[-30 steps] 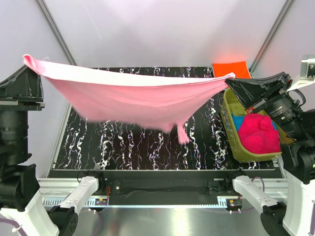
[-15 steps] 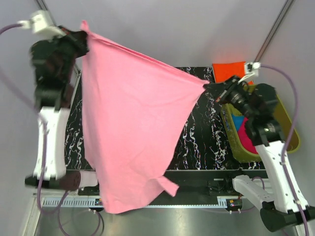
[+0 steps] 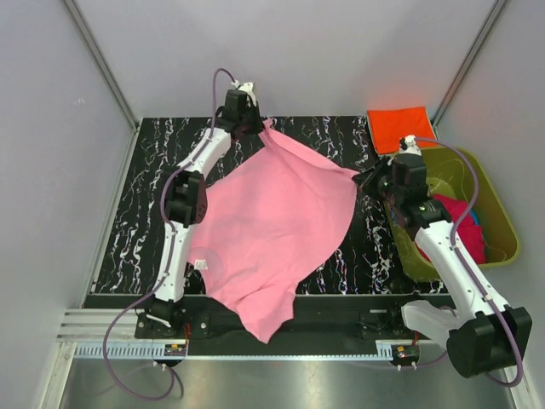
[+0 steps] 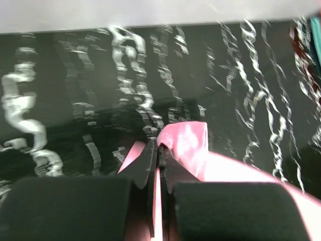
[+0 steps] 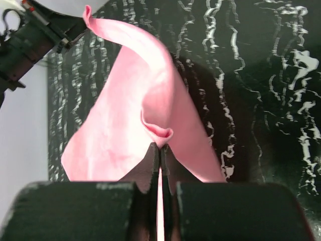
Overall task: Fold and stack the t-shirts
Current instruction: Flatten the tshirt out
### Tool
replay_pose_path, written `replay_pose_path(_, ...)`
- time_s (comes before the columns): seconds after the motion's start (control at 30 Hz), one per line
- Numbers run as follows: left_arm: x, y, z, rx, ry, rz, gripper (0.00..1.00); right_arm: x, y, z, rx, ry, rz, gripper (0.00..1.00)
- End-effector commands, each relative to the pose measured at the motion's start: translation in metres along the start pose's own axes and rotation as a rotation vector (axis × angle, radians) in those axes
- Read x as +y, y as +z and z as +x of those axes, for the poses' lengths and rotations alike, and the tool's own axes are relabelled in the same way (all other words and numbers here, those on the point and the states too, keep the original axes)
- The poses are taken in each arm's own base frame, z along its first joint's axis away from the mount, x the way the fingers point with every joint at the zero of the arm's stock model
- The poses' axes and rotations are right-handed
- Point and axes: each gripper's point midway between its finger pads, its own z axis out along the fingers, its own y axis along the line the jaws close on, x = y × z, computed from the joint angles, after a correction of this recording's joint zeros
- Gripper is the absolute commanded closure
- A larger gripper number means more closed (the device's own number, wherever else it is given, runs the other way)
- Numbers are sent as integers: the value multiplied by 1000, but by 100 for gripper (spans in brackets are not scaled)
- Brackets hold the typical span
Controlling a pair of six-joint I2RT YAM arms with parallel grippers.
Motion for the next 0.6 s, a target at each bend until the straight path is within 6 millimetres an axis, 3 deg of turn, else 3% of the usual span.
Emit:
replay_pose_path(0.0, -36, -27, -97, -284, 49, 167, 91, -14, 9, -11, -69, 3, 67, 100)
replay_pose_path(0.03, -39, -24, -88, -259, 52, 199, 68, -22, 12, -7, -66, 4, 96, 100)
replay_pose_path(0.1, -43, -29, -79, -217, 57, 213, 51, -27, 14, -5, -66, 4, 113, 100)
replay_pose_path(0.13, -42, -41, -78, -202, 59, 193, 40, -32, 16, -4, -67, 4, 130, 100)
replay_pose_path(0.17, -36, -49, -70, -164, 67, 158, 37, -32, 16, -5, -70, 2, 134, 100)
replay_pose_path(0.2, -32, -59, -67, -147, 71, 128, 37, -34, 17, -4, -69, -3, 139, 100)
replay_pose_path(0.23, -24, -82, -68, -144, 70, 53, 37, -33, 18, -5, -70, -2, 141, 100)
replay_pose_path(0.3, -8, -108, -49, -81, 30, -48, 42, -34, 18, -6, -72, -4, 144, 100)
replay_pose_path(0.33, -5, -132, -35, -52, 18, -72, 43, -34, 17, -6, -77, -3, 144, 100)
replay_pose_path(0.4, 0, -155, -10, 4, -33, -109, 44, -34, 17, -7, -79, -4, 144, 100)
replay_pose_path(0.43, 4, -175, 17, 50, -56, -121, 44, -34, 16, -6, -77, -7, 142, 100)
replay_pose_path(0.5, 6, -190, 47, 98, -135, -131, 44, -35, 15, -4, -73, -16, 139, 100)
replay_pose_path(0.53, 6, -201, 76, 148, -186, -128, 46, -38, 14, -2, -72, -19, 146, 100)
replay_pose_path(0.57, 9, -204, 89, 172, -207, -136, 49, -39, 13, -1, -75, -22, 147, 100)
